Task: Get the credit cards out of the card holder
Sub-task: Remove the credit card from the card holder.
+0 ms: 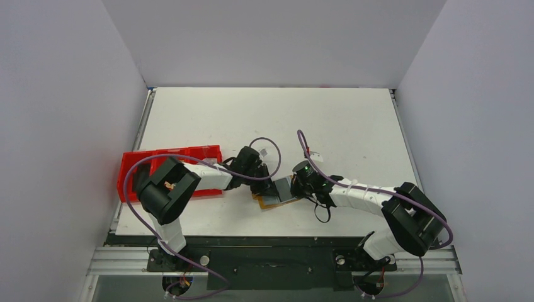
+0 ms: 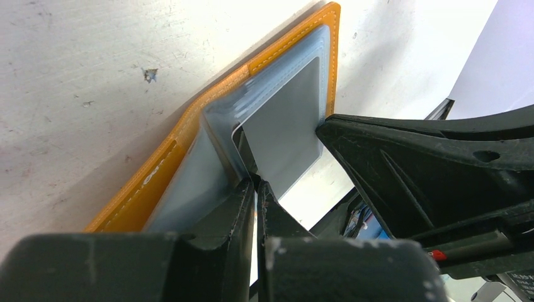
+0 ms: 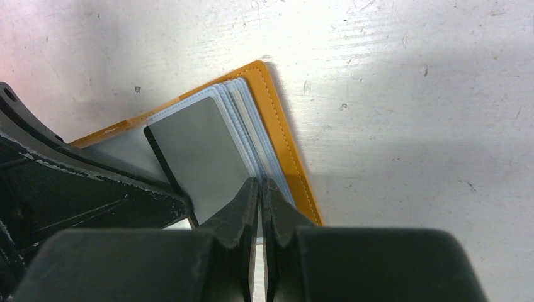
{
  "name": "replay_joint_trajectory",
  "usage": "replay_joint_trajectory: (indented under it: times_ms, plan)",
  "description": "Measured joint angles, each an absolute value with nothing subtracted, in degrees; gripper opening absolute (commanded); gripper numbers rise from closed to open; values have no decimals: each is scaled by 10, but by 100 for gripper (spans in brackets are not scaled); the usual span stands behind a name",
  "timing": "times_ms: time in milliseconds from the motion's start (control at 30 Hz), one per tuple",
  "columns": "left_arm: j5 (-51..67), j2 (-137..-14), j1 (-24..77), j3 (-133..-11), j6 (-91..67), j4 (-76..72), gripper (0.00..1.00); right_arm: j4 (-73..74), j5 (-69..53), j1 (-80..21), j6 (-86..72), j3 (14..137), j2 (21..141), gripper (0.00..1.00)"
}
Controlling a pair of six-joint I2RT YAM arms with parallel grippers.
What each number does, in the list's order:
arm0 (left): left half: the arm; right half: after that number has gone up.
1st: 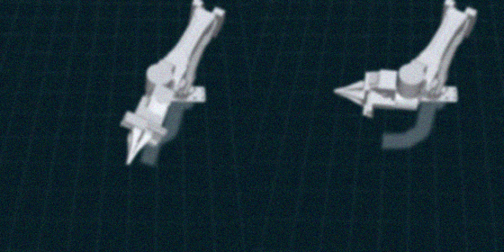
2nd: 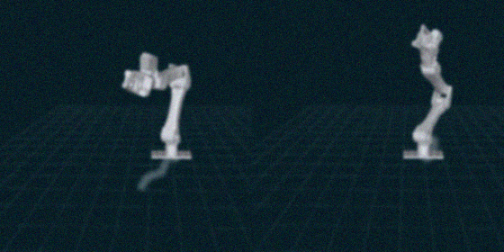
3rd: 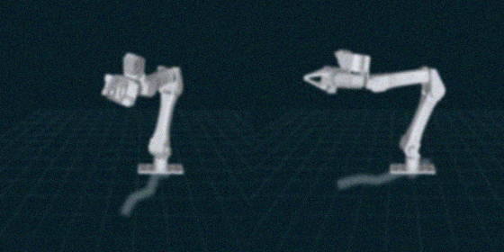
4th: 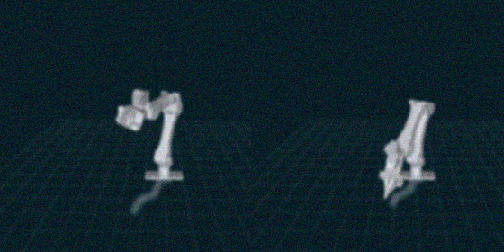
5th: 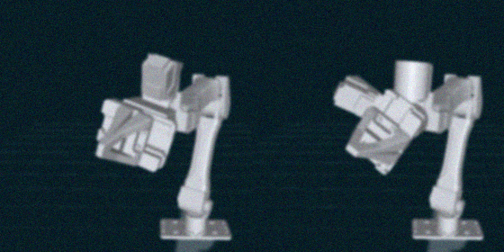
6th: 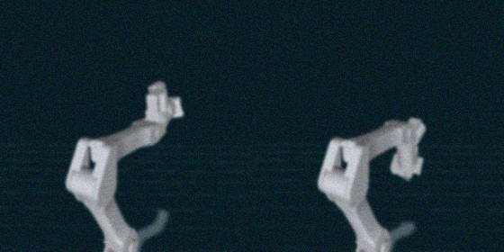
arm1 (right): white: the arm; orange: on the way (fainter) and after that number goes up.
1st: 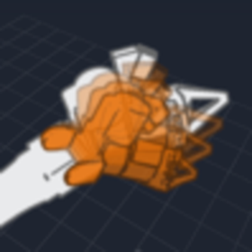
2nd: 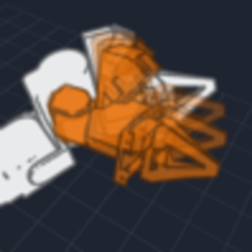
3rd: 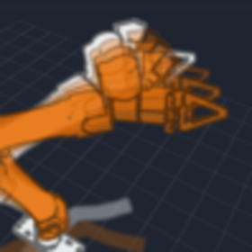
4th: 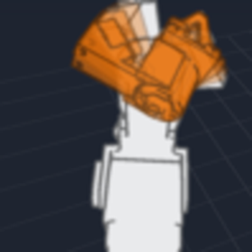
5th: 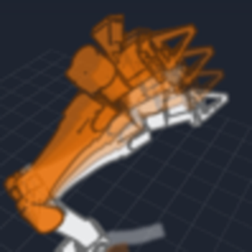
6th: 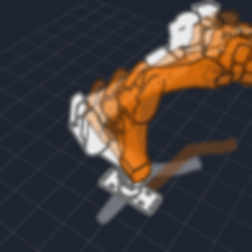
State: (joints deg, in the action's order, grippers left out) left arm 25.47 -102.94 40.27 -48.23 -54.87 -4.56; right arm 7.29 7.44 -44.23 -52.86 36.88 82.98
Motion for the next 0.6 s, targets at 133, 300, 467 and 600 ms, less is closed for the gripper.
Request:
replay_joint_trajectory:
  times_ms: [133, 300, 467, 600]
  plan:
    - [256, -1029, 400, -483, -545, -41, 0, 67, 74, -441, -531, 369, 832, 0]
    - [258, -1029, 398, -483, -541, -41, 0, 61, 72, -435, -533, 365, 832, 0]
    - [261, -1029, 393, -483, -536, -41, 0, 51, 67, -431, -536, 360, 832, 0]
    - [263, -1029, 391, -483, -533, -41, 0, 42, 64, -428, -542, 356, 832, 0]
